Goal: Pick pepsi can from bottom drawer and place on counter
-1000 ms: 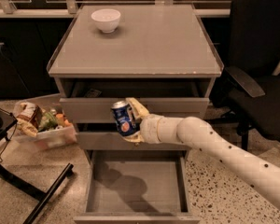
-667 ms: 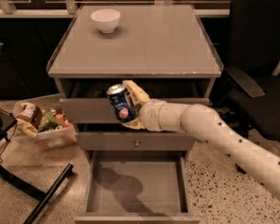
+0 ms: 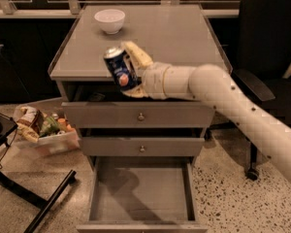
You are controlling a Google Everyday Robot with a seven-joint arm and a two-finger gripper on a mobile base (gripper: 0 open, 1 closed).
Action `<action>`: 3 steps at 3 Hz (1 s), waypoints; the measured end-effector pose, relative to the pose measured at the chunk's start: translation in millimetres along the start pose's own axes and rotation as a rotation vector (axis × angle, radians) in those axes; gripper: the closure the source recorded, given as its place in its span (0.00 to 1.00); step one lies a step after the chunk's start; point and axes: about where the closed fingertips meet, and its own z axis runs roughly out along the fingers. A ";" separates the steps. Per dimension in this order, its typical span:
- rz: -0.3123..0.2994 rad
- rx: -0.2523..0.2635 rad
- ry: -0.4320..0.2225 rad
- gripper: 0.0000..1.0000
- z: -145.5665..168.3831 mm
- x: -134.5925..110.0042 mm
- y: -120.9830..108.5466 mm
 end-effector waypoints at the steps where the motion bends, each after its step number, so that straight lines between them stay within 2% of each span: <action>1: 0.126 -0.002 -0.004 1.00 3.7 28.0 -43.5; 2: 0.280 0.052 0.036 1.00 -19.1 63.1 -100.9; 3: 0.448 0.072 0.090 1.00 -41.3 102.5 -125.7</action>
Offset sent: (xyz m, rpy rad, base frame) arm 0.1237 -0.0976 0.1545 0.3218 0.2999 -0.2653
